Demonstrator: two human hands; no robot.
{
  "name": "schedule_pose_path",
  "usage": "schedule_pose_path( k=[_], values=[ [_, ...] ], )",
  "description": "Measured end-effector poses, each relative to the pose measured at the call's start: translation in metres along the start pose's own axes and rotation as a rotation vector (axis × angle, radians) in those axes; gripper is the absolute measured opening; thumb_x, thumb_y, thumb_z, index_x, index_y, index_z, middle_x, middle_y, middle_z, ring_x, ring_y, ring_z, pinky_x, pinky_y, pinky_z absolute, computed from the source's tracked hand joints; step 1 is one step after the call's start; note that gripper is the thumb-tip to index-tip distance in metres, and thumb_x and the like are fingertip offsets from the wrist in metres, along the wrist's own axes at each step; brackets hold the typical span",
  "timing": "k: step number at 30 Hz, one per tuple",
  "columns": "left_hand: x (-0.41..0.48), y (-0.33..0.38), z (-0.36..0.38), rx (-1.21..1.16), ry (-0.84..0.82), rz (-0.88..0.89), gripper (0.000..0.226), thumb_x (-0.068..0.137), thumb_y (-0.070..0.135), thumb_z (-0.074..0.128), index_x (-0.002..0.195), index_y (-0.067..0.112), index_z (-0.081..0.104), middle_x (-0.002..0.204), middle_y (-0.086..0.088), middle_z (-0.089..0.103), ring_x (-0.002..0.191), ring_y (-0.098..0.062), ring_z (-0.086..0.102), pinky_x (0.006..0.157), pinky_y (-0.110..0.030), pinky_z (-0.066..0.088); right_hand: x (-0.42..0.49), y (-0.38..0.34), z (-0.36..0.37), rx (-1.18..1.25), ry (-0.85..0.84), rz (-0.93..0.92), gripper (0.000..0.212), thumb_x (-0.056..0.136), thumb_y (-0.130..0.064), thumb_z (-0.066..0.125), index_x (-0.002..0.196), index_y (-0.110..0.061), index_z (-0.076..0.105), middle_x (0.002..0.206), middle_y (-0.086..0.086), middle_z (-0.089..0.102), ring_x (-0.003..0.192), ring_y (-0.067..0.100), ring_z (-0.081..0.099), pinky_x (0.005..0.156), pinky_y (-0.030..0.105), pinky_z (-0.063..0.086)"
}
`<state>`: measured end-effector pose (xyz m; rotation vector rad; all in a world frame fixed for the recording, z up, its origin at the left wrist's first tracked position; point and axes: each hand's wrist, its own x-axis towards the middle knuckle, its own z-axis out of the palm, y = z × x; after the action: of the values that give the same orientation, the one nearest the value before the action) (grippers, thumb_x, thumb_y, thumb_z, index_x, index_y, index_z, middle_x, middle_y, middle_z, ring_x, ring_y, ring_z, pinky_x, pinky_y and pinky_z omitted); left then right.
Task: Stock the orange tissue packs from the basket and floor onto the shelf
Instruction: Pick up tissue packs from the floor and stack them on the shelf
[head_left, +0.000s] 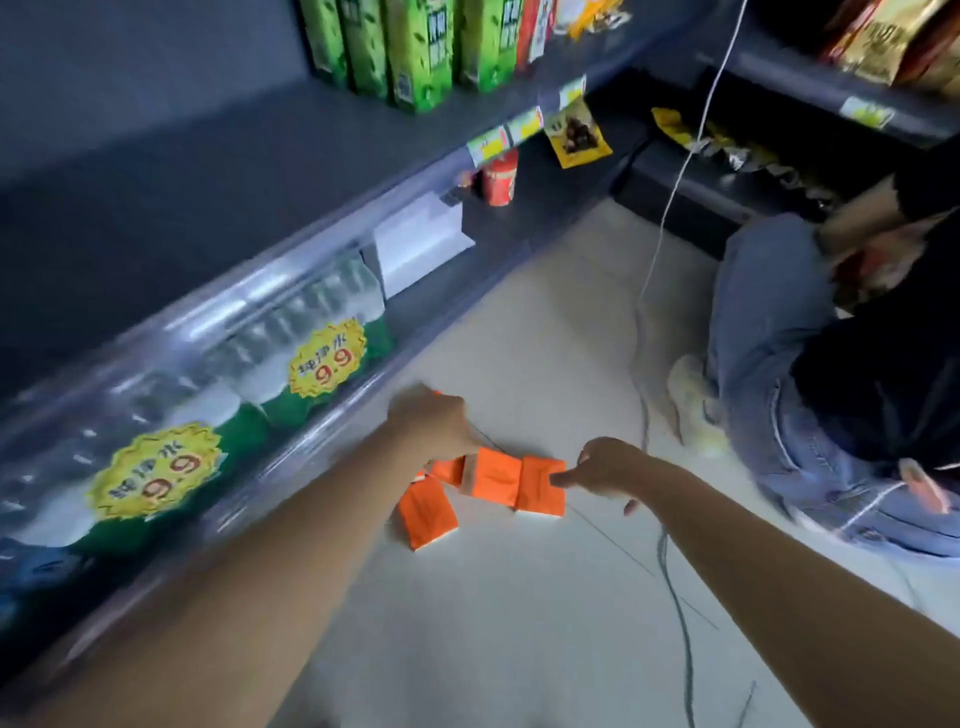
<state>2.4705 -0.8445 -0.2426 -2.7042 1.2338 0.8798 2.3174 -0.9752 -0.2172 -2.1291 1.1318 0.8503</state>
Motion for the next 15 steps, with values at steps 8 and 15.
schedule_pose_path(
  k=[8, 15],
  values=[
    [0.171, -0.003, 0.175, 0.223, 0.028, 0.259, 0.07, 0.07, 0.05, 0.074, 0.124, 0.011, 0.052, 0.127, -0.013, 0.058, 0.118, -0.031, 0.054, 0.097, -0.038, 0.045, 0.214, 0.055, 0.133, 0.138, 0.158, 0.106, 0.041, 0.083, -0.042, 0.063, 0.108, -0.01, 0.056, 0.106, 0.008, 0.059, 0.101, 0.026, 0.059, 0.064, 0.026, 0.045],
    [0.2, 0.0, 0.248, 0.533, 0.101, 0.274, 0.134, 0.06, 0.074, 0.068, 0.15, 0.027, -0.018, 0.14, -0.016, 0.038, 0.125, -0.026, 0.047, 0.098, -0.036, 0.038, 0.277, 0.07, 0.193, 0.295, 0.266, 0.186, 0.099, 0.068, -0.051, 0.074, 0.14, -0.003, 0.027, 0.134, 0.013, 0.048, 0.125, 0.03, 0.048, 0.096, 0.035, 0.042]
  ],
)
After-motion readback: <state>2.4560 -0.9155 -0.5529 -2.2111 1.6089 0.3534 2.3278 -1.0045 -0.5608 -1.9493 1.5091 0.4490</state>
